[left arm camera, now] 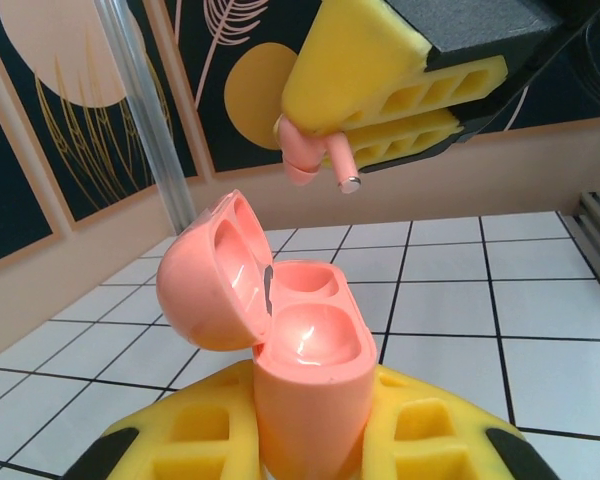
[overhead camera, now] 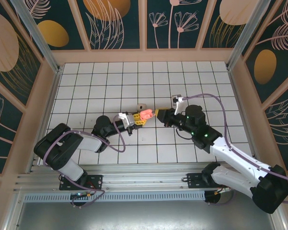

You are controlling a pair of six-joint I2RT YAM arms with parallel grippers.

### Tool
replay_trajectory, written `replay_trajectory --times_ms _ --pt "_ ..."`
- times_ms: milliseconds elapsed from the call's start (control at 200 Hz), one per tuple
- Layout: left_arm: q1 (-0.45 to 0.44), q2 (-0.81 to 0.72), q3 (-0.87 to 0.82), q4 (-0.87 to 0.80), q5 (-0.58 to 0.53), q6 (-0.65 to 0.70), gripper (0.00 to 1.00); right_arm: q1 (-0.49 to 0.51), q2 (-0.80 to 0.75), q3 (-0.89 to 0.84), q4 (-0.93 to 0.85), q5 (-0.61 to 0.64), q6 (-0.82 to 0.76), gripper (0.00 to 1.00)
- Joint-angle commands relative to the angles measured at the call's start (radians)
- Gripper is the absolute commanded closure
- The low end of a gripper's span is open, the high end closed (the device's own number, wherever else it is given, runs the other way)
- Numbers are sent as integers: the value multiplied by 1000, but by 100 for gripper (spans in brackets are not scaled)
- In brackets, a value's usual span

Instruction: Insert wireless bluetooth earbuds into charging case

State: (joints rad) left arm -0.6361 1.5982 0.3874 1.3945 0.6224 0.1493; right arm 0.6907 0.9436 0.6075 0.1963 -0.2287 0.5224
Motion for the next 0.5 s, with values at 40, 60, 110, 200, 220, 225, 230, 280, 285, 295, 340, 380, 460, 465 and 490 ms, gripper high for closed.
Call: replay_trajectory --times_ms 40,60,110,200,220,225,230,280,285,295,340,380,460,465,490 --pt "-5 8 22 36 -1 38 100 22 6 -14 90 64 57 82" --pt "-5 8 22 37 -3 37 100 25 11 -12 91 64 57 82" --pt "-6 6 21 37 -1 36 100 29 24 -7 91 67 57 82" --pt "-8 2 21 37 -1 35 100 44 48 5 82 79 49 82" --pt "-7 1 20 37 0 33 100 46 52 7 79 83 48 82" --pt "-7 1 20 37 0 33 100 47 54 8 78 84 47 82" --pt "-8 1 21 36 -1 33 100 48 55 9 77 85 46 82" --pt "-7 -3 19 37 0 34 100 56 65 19 66 95 38 82" --pt "-8 -4 19 37 -1 34 100 57 66 20 64 97 37 82" --pt "-8 -4 19 37 -1 34 100 60 68 22 61 100 34 82" --pt "-7 -7 18 35 -4 33 100 70 76 34 42 120 23 82" --pt "-7 -10 18 33 -4 34 100 81 80 42 26 140 13 82" --pt "-8 -16 18 29 -4 34 100 101 83 50 7 180 -2 83" --pt "-8 -17 18 29 -4 34 100 102 84 51 8 182 -3 82" --pt "-7 -18 19 26 -3 33 100 106 84 53 4 192 -6 82"
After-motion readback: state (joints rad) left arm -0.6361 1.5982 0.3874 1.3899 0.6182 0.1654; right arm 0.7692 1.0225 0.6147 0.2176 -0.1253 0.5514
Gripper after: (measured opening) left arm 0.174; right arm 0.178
